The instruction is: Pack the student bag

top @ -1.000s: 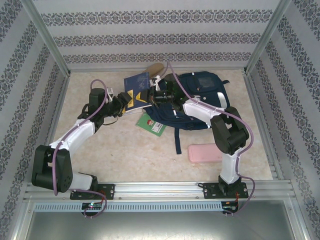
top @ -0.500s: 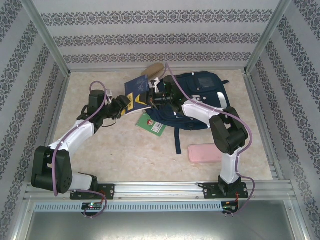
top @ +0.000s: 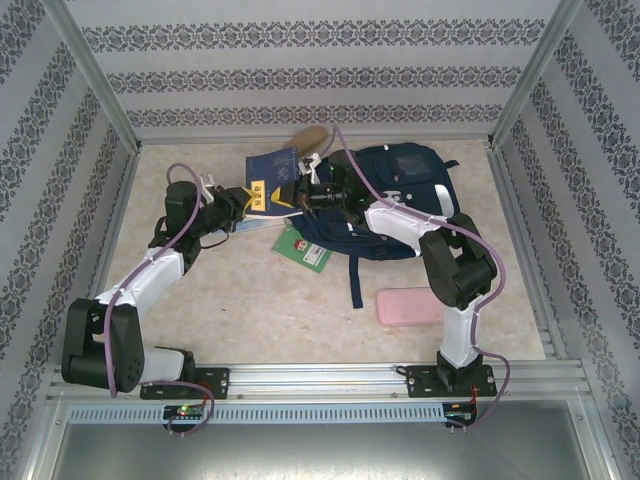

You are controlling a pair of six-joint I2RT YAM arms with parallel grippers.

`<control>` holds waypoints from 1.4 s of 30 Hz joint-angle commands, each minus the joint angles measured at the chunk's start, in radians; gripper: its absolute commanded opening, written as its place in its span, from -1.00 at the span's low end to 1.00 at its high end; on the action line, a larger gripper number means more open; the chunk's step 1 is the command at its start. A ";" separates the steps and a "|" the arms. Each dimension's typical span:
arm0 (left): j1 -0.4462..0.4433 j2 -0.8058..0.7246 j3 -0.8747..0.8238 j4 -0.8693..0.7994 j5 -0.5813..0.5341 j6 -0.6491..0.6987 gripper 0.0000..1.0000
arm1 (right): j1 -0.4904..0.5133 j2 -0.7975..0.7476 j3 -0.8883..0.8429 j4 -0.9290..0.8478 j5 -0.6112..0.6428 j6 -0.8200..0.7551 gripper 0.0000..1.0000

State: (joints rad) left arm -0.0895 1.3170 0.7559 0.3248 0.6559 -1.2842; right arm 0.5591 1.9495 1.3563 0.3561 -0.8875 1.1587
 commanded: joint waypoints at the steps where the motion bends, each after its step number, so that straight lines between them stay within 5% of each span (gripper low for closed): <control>1: 0.003 -0.043 0.025 0.012 0.015 0.031 -1.00 | 0.006 -0.029 0.000 -0.067 -0.024 -0.093 -0.24; 5: 0.016 -0.074 0.044 -0.091 -0.001 0.105 -1.00 | -0.046 -0.075 0.001 -0.323 0.137 -0.291 -0.21; 11: 0.030 -0.123 0.071 -0.266 -0.030 0.226 -1.00 | -0.068 -0.057 0.196 -0.882 0.624 -0.659 -0.20; 18: 0.037 -0.131 0.048 -0.266 -0.029 0.225 -1.00 | -0.035 0.082 0.380 -1.112 0.963 -0.870 -0.17; 28: 0.037 -0.130 0.043 -0.267 -0.024 0.227 -1.00 | 0.037 0.245 0.511 -1.175 1.082 -0.948 -0.11; 33: 0.037 -0.129 0.048 -0.278 -0.019 0.237 -1.00 | 0.044 0.297 0.539 -1.223 1.132 -0.933 -0.50; 36: 0.037 -0.126 0.053 -0.290 -0.020 0.250 -1.00 | 0.045 0.254 0.511 -1.203 1.133 -0.928 -0.31; 37: 0.037 -0.124 0.052 -0.289 -0.020 0.250 -1.00 | 0.045 0.237 0.498 -1.191 1.126 -0.927 -0.36; 38: 0.038 -0.120 0.050 -0.285 -0.021 0.250 -1.00 | 0.045 0.215 0.486 -1.174 1.106 -0.929 -0.85; 39: 0.037 -0.116 0.047 -0.279 -0.021 0.249 -1.00 | 0.046 0.193 0.473 -1.156 1.095 -0.932 -1.00; 42: 0.037 -0.101 0.040 -0.247 -0.010 0.231 -1.00 | 0.047 0.149 0.457 -1.128 1.076 -0.936 -1.00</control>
State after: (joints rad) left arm -0.0631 1.2087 0.7784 0.0303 0.6250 -1.0653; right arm 0.6060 2.1731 1.8278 -0.7818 0.1974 0.2279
